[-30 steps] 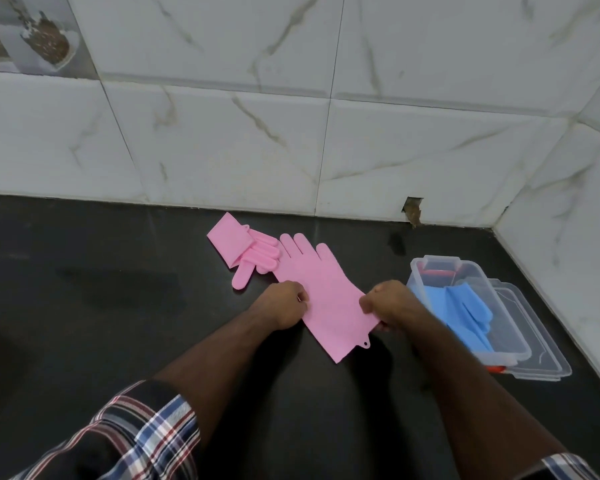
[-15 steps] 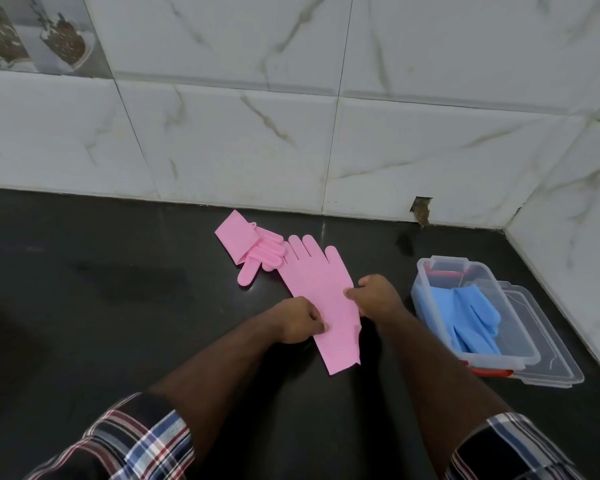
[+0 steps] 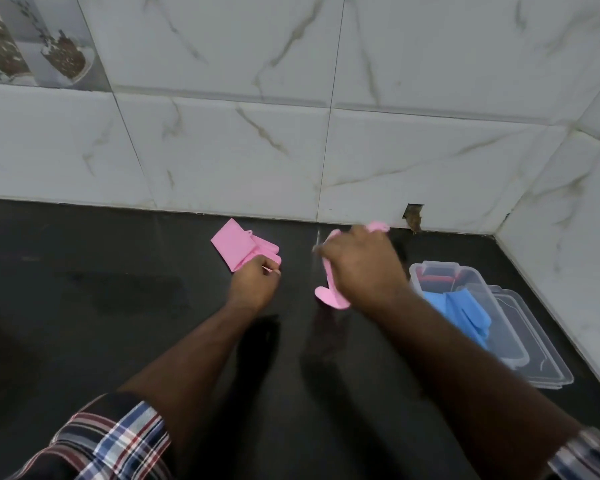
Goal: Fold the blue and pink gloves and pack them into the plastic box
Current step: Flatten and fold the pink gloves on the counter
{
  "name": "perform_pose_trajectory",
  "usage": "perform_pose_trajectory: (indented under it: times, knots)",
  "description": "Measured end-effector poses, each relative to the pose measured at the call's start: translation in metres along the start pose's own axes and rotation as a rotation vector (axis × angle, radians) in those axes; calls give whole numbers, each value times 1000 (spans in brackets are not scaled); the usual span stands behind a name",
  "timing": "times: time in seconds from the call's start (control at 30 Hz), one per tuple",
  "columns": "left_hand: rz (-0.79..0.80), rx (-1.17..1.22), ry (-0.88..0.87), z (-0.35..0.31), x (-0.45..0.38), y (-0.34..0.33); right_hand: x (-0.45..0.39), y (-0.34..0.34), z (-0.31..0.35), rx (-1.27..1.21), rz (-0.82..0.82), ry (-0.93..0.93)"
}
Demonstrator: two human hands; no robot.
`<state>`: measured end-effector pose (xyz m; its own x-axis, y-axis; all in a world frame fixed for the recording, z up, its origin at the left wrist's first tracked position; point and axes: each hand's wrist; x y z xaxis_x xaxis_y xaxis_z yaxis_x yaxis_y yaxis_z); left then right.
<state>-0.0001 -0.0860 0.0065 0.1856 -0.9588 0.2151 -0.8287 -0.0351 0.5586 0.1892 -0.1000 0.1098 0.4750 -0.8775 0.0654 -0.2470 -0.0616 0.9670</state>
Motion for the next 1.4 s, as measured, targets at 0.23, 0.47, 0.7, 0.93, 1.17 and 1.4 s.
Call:
perform_pose_trajectory:
  times: [0.23,0.47,0.7,0.93,1.17,1.4]
  knots:
    - [-105,80,77,18,4,12,64,-29,27,-443,663,46]
    - [314,-261,26,19,8,-27,59,-74,14,-519,553,-209]
    - [287,-156,89,8,11,-49,51,-93,7,-502,562,-304]
    - [340,287,177,7,13,-37,45,-104,7,-676,454,-310]
    - [118,519,159,15,12,-11,39,-100,6,-1001,-119,-295]
    - [-182,-407,61,35,26,15,38,-107,-4,-955,-78,-638]
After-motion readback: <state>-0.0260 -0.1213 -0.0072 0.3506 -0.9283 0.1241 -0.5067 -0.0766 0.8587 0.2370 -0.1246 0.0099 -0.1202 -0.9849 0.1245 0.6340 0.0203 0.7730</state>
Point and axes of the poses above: each hand's wrist, its own x-axis away from the middle knuckle, its own y-axis out of the back of the hand, z = x × y, and after that the axes turned 14 degrees about z, right-handed
